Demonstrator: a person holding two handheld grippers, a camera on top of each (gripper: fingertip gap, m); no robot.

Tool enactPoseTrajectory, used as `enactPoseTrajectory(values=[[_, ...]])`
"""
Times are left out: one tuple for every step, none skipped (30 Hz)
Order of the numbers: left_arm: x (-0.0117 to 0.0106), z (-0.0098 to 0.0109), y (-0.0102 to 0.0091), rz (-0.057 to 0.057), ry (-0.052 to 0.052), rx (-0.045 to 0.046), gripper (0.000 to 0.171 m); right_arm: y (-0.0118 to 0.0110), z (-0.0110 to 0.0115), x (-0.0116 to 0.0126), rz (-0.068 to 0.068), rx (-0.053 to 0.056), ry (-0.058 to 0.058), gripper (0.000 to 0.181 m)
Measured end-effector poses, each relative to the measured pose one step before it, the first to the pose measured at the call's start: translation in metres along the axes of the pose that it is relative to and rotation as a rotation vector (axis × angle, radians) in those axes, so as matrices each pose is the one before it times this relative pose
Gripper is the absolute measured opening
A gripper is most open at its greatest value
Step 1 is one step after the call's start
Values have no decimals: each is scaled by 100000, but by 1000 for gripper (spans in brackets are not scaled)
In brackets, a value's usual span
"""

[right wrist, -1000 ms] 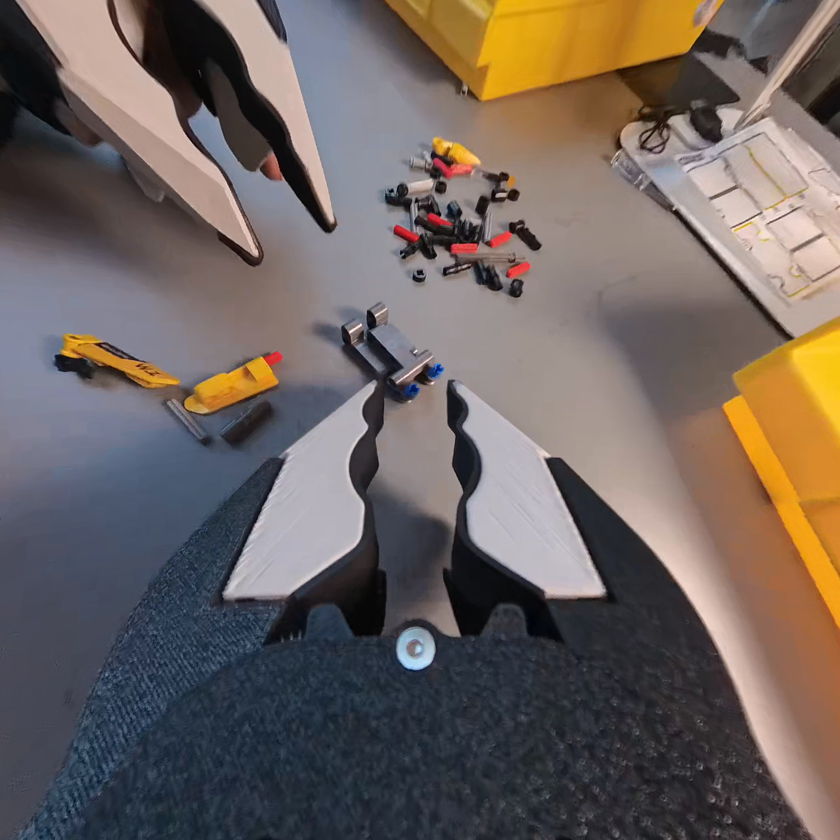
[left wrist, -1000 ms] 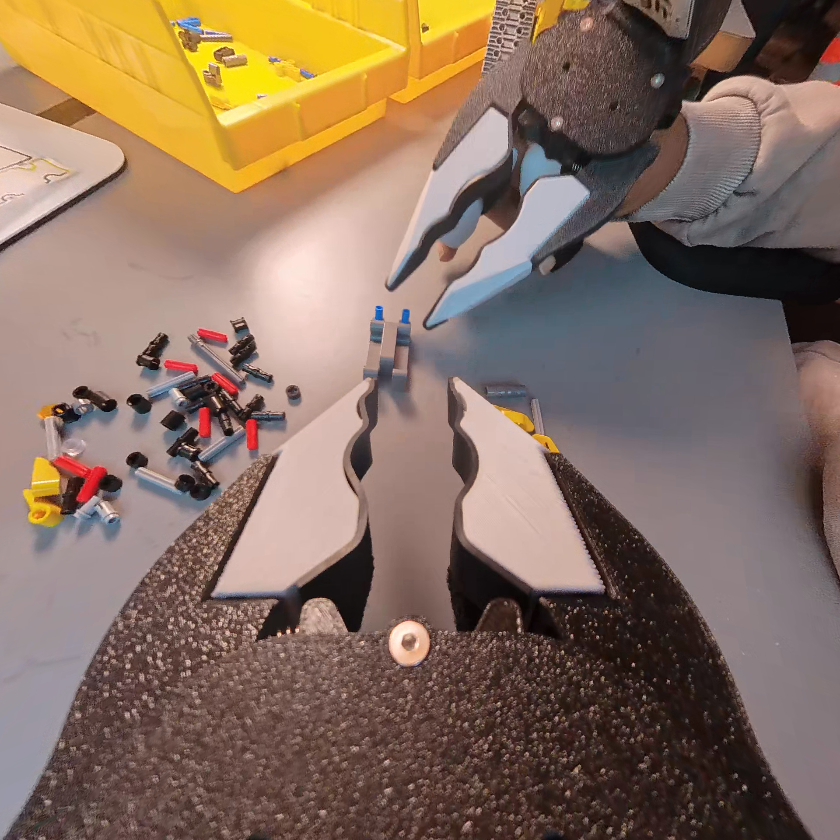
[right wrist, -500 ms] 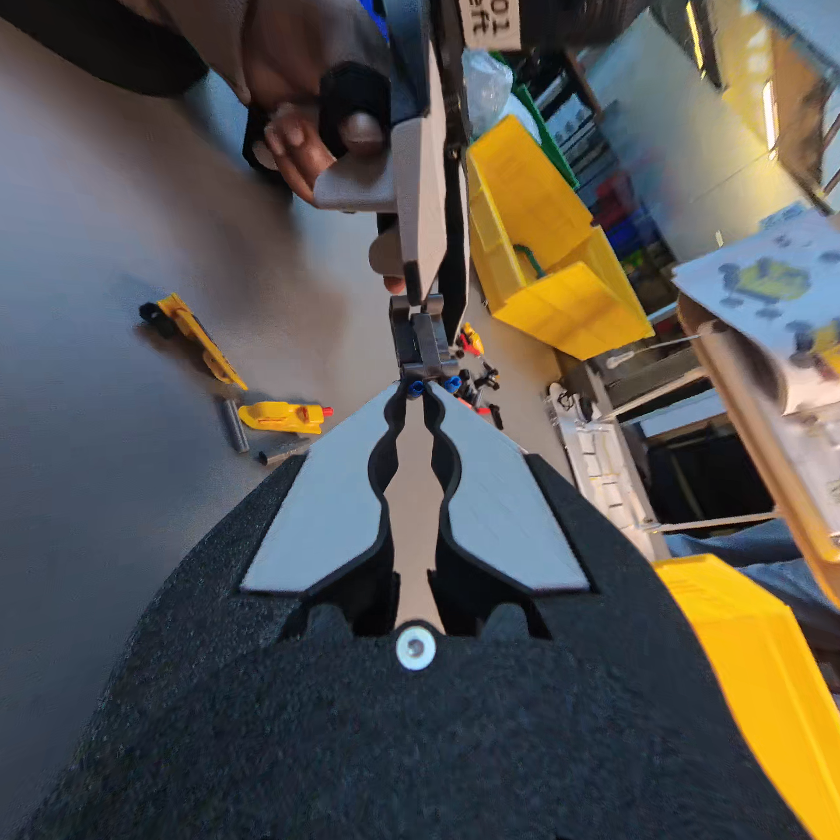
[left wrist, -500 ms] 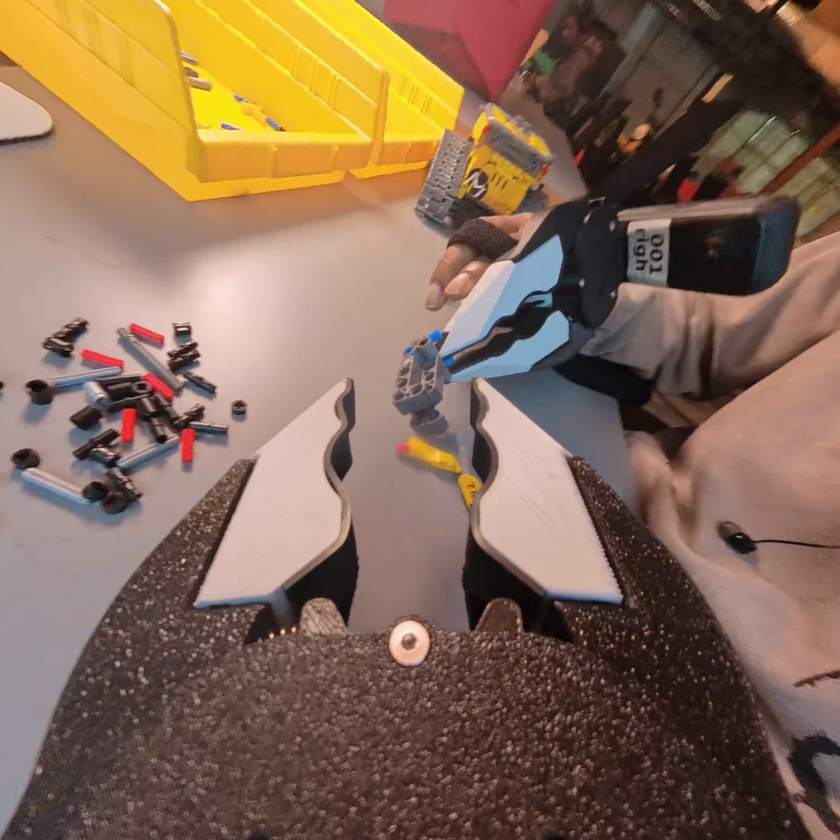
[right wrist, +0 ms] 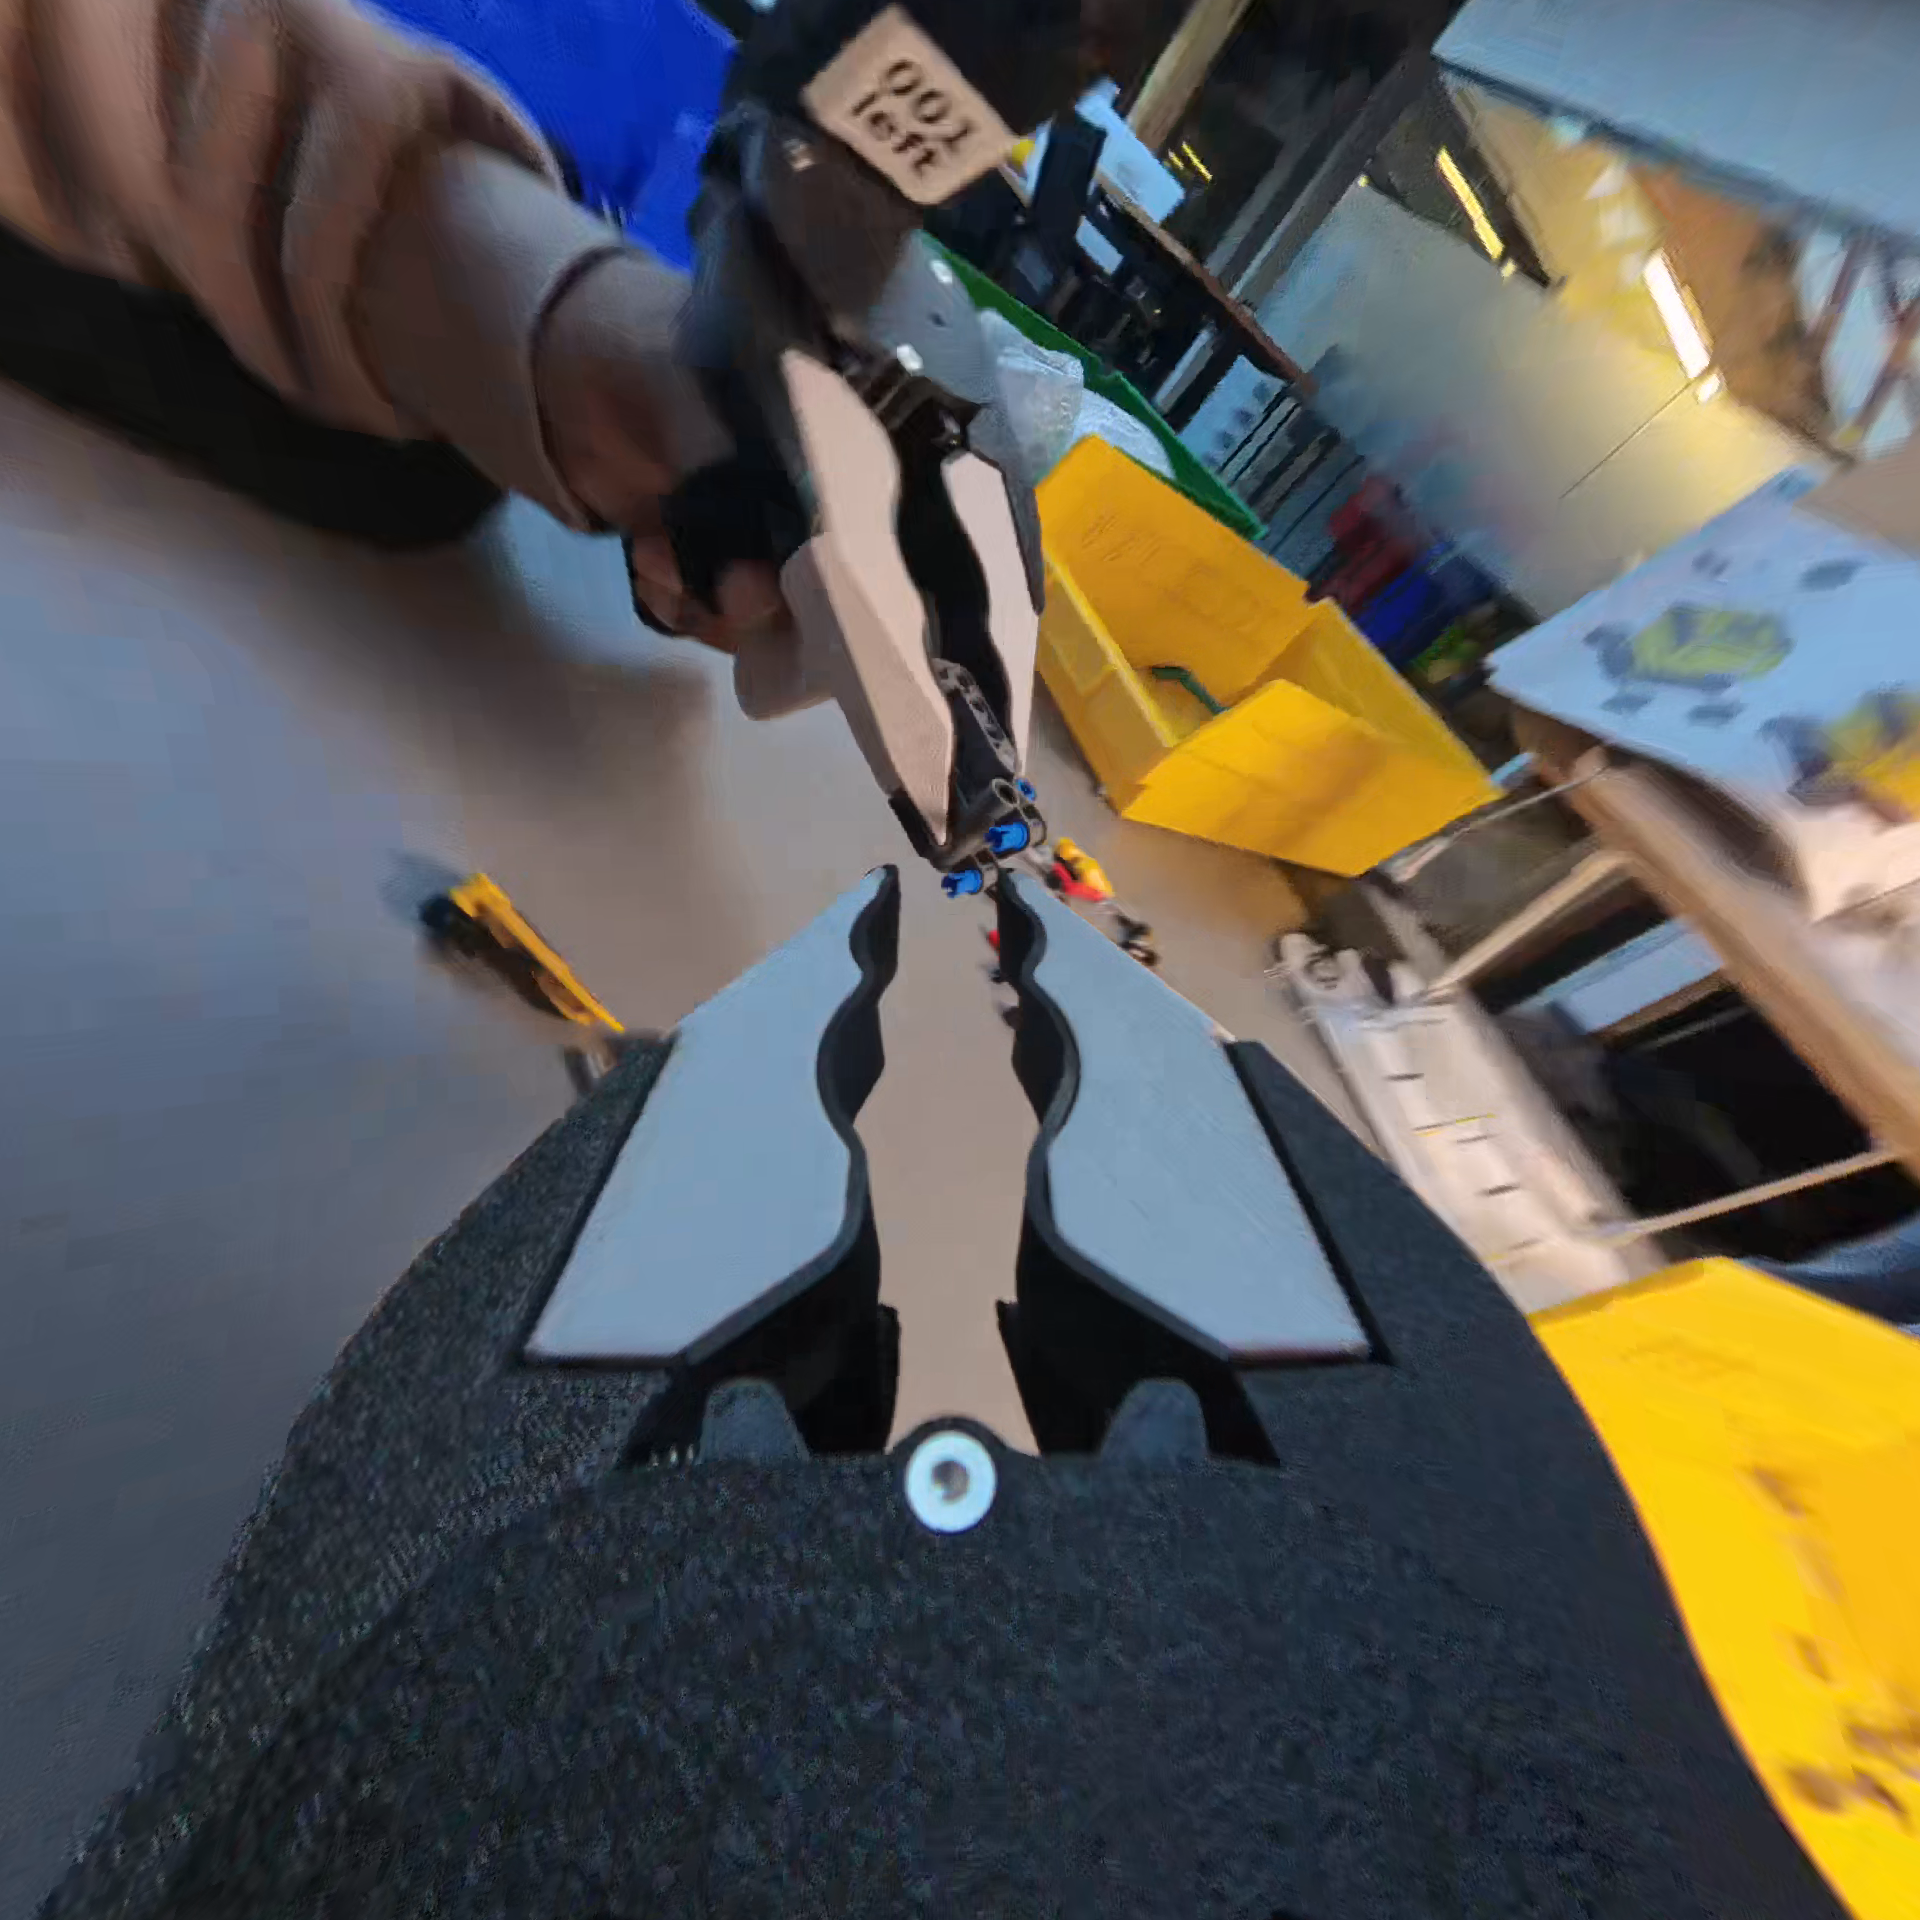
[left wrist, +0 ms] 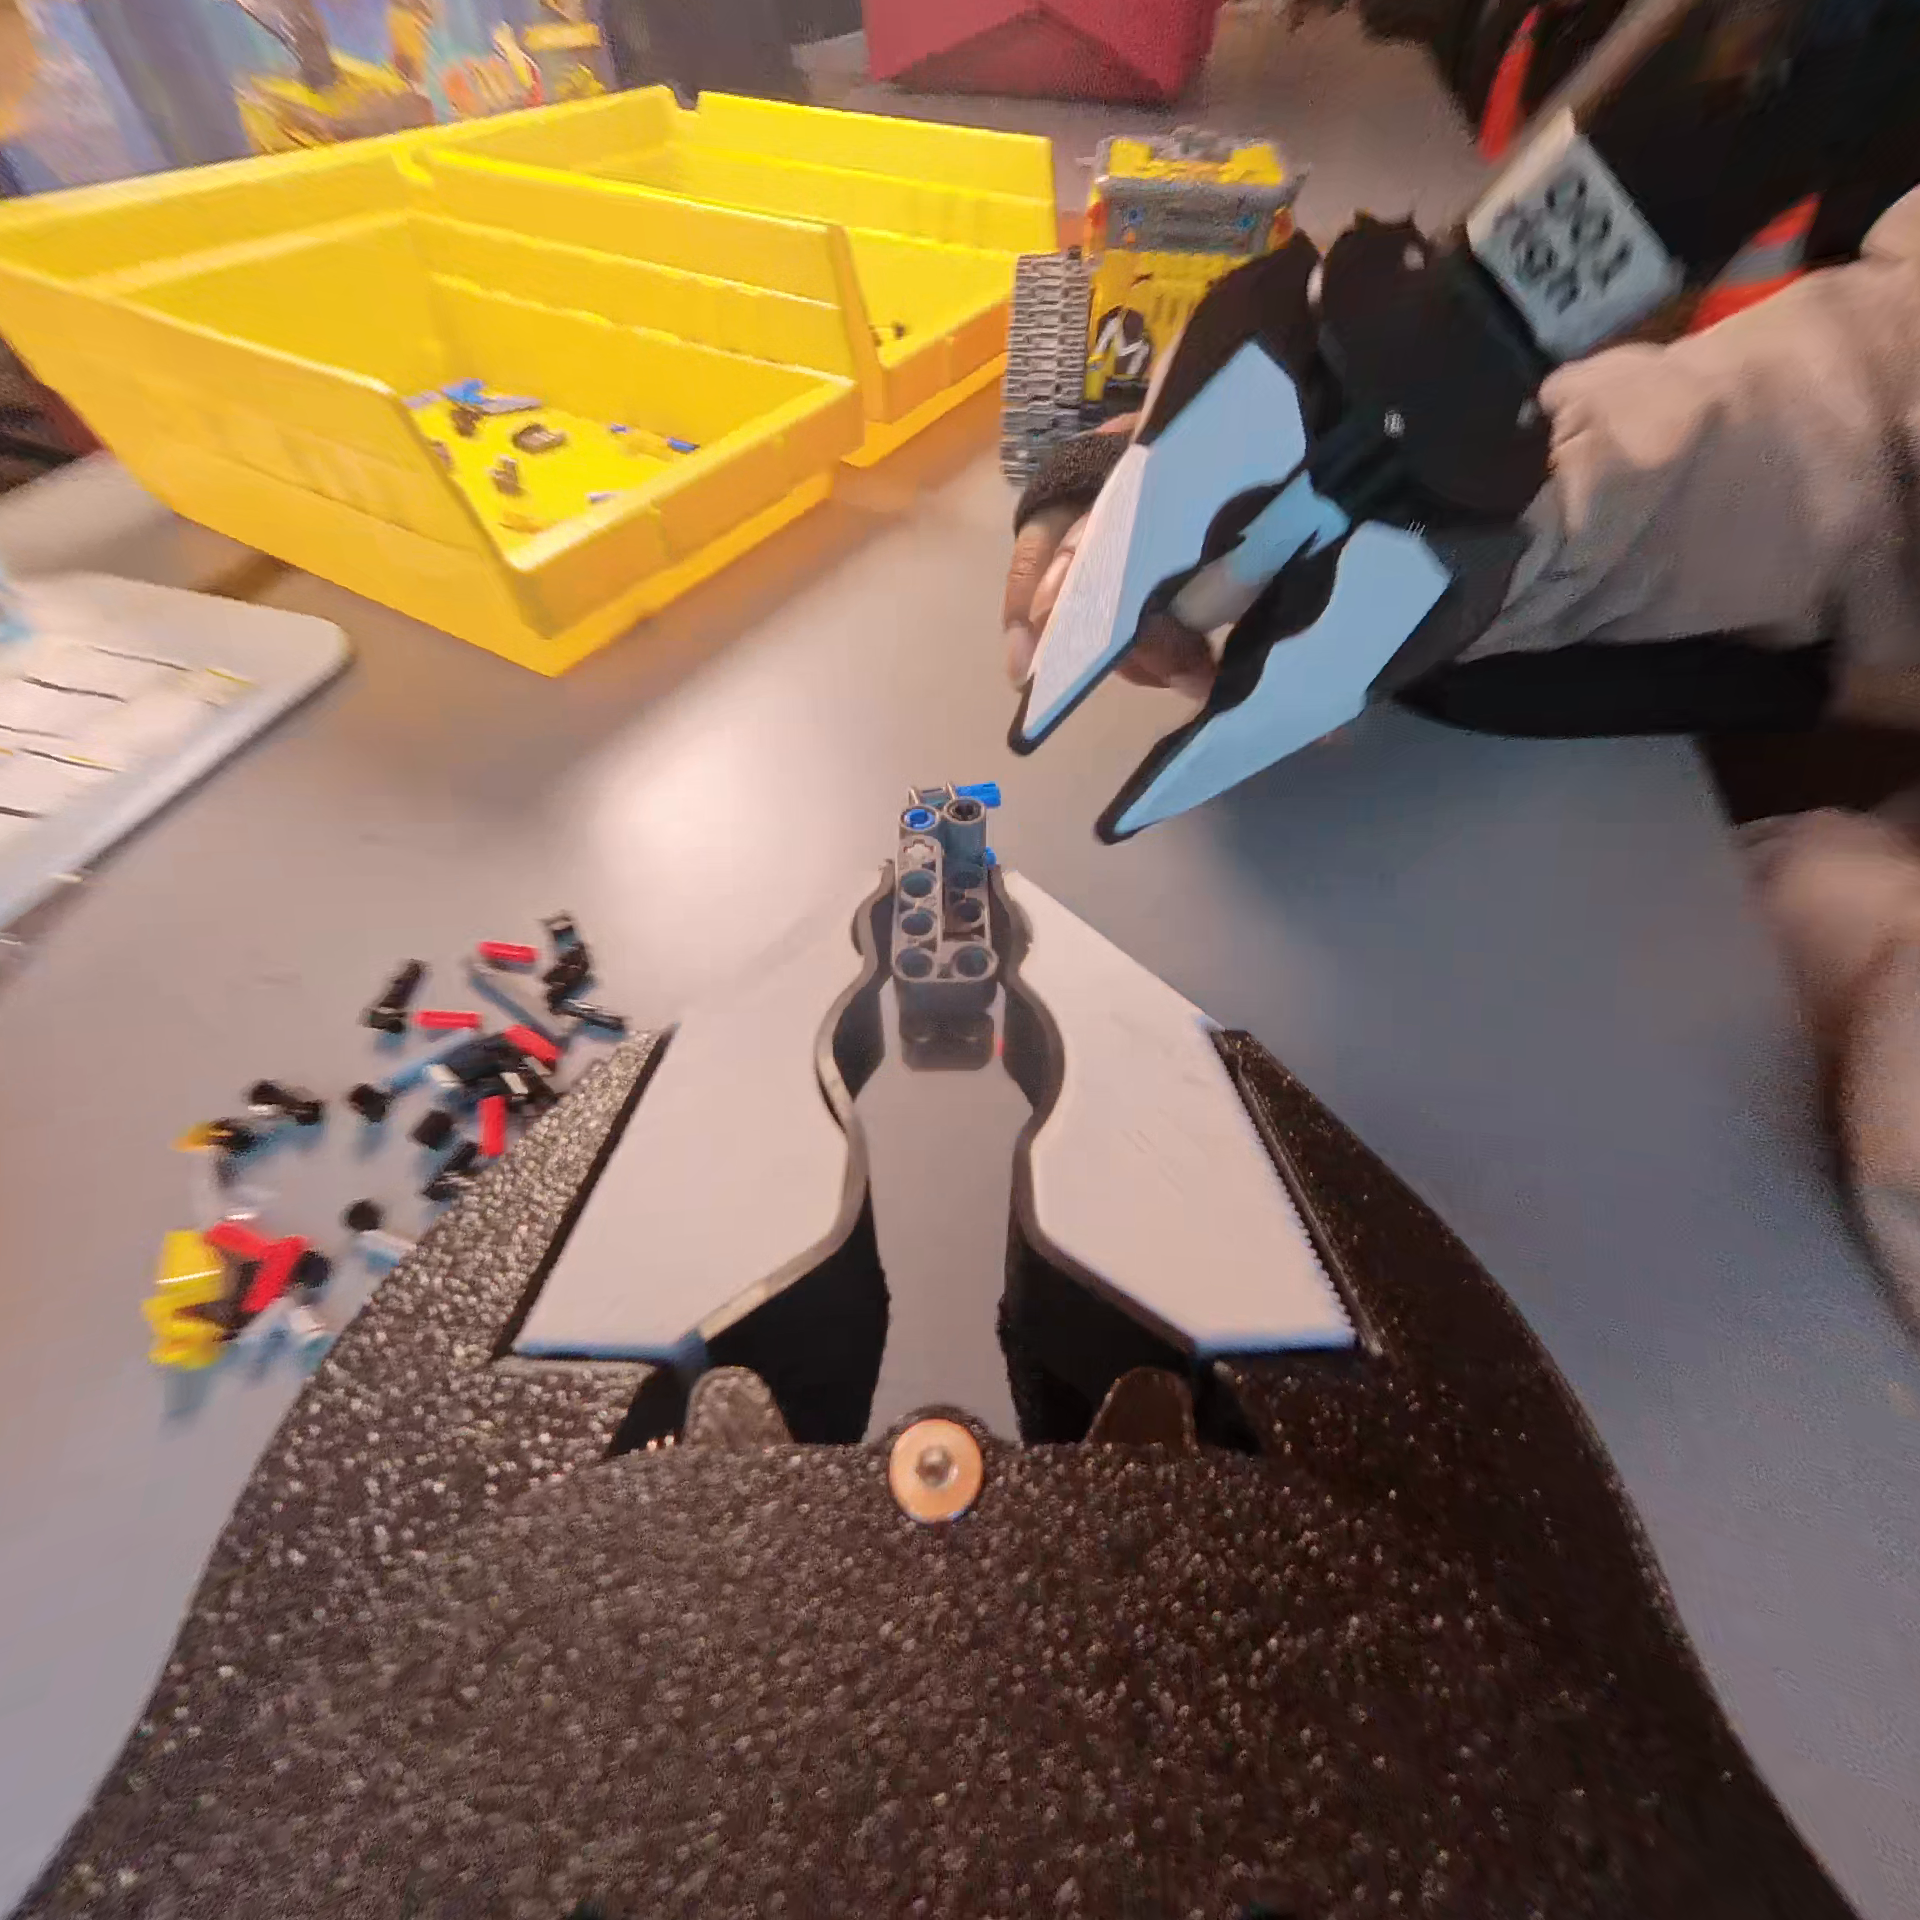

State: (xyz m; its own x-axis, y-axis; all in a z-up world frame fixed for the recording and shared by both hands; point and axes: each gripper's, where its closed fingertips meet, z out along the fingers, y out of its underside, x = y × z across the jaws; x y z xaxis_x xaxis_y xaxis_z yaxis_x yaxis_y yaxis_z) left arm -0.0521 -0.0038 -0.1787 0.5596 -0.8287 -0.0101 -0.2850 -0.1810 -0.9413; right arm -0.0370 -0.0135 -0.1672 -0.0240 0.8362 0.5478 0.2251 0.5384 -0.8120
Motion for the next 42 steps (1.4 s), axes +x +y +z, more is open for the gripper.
enactPoseTrajectory(values=[[-297,-89,-94,5905,-4784,-542,15,-324,-248,303,14210,3177,-2970,17],[-124,-3,-117,5207,-3558,-341,15,-473,-178,444,12346,3549,-869,17],[-81,31,-158,5007,-3277,-13,15,-429,-46,329,11089,2900,-830,17],[4,58,-144,4775,-2530,-35,16,-224,100,73,10051,1298,-2009,16],[27,68,-147,4319,-2301,22,15,125,246,127,8448,-858,-895,16],[15,70,-119,3962,-2206,-70,15,351,255,146,5746,-1919,-242,16],[60,66,-92,3840,-1841,-193,15,129,153,11,3351,-90,-715,16],[9,28,-150,3662,-1931,178,16,94,65,247,2703,107,974,13],[45,9,-155,3394,-1608,203,16,187,59,155,2107,-803,248,10],[55,8,-130,3211,-1437,35,16,-15,23,-101,1785,580,-1259,8],[-36,-3,-135,3012,-1818,82,16,-100,-25,-84,1891,994,-846,4],[-44,2,-56,2931,-1725,-299,16,-7,13,21,1451,36,8,4],[-15,13,-11,2617,-1259,-387,16,-28,-33,-21,773,128,-397,4],[-19,17,-46,2371,-1122,-157,16,-120,-71,-51,1205,758,-888,4],[-14,-13,-70,2542,-1167,-97,15,-75,-48,-39,1611,623,-862,4],[-13,-6,-25,2905,-1317,-495,15,3,-9,-6,1382,150,-629,4],[-27,-4,-8,2884,-1431,-434,15,1,-5,4,1394,215,-571,4],[-5,-12,-11,2334,-978,-324,15,10,-6,-22,1609,210,-890,4],[23,-15,26,2072,-678,-431,15,80,11,-8,1848,-132,-961,4],[16,-25,28,2282,-810,-336,15,61,16,-20,1861,-41,-826,4],[12,-16,9,2403,-826,-203,16,38,19,-15,1684,149,-748,3],[49,-33,19,2234,-516,-113,16,66,8,-30,1353,-33,-664,3],[110,-55,-20,1640,-29,331,15,91,9,-57,1194,-269,-1020,3],[168,-59,-16,291,774,611,16,148,6,-65,783,-972,-922,2],[250,-34,-63,-1655,1746,933,16,241,65,-90,-69,-1781,-596,2],[303,-19,-153,-3224,2575,1121,17,220,136,-141,-646,-1647,-250,2],[200,-20,-163,-2914,2146,700,17,306,217,-196,-713,-2083,-190,2],[34,-12,18,-1615,1270,-324,16,212,160,-86,-196,-1400,267,2],[47,34,105,-2461,1880,-700,16,50,6,59,1034,-668,73,2],[50,16,60,-4189,2628,-526,16,85,0,34,1084,-530,-729,2],[4,-22,-20,-3085,1919,108,15,-23,-17,-46,974,553,-1226,1],[-20,-36,18,-231,595,-153,15,-21,12,-50,623,87,-960,1],[-13,-19,45,1991,-443,-472,15,32,26,-2,-971,-669,-201,1],[16,-40,-14,1928,-375,-249,15,47,15,-43,-225,-543,-574,1],[60,-52,-67,27,288,156,15,41,-31,-114,1347,-79,-1425,1],[37,-61,-107,-896,549,496,16,15,-55,-164,1231,136,-1647,1],[-21,-24,-66,-779,95,357,16,1,-47,-135,396,-17,-921,1],[-76,32,-34,-669,-380,75,16,-54,-43,-30,5,65,-6,0],[-102,69,-21,-430,-573,-59,16,-85,-54,47,78,214,175,0],[-112,81,-40,-558,-533,-3,16,-110,-73,53,1191,693,-283,0],[-138,96,-35,-1364,-371,35,16,-112,-88,69,1499,838,-434,0],[-119,96,-64,-1339,-359,152,16,-135,-108,80,841,685,-139,0]])
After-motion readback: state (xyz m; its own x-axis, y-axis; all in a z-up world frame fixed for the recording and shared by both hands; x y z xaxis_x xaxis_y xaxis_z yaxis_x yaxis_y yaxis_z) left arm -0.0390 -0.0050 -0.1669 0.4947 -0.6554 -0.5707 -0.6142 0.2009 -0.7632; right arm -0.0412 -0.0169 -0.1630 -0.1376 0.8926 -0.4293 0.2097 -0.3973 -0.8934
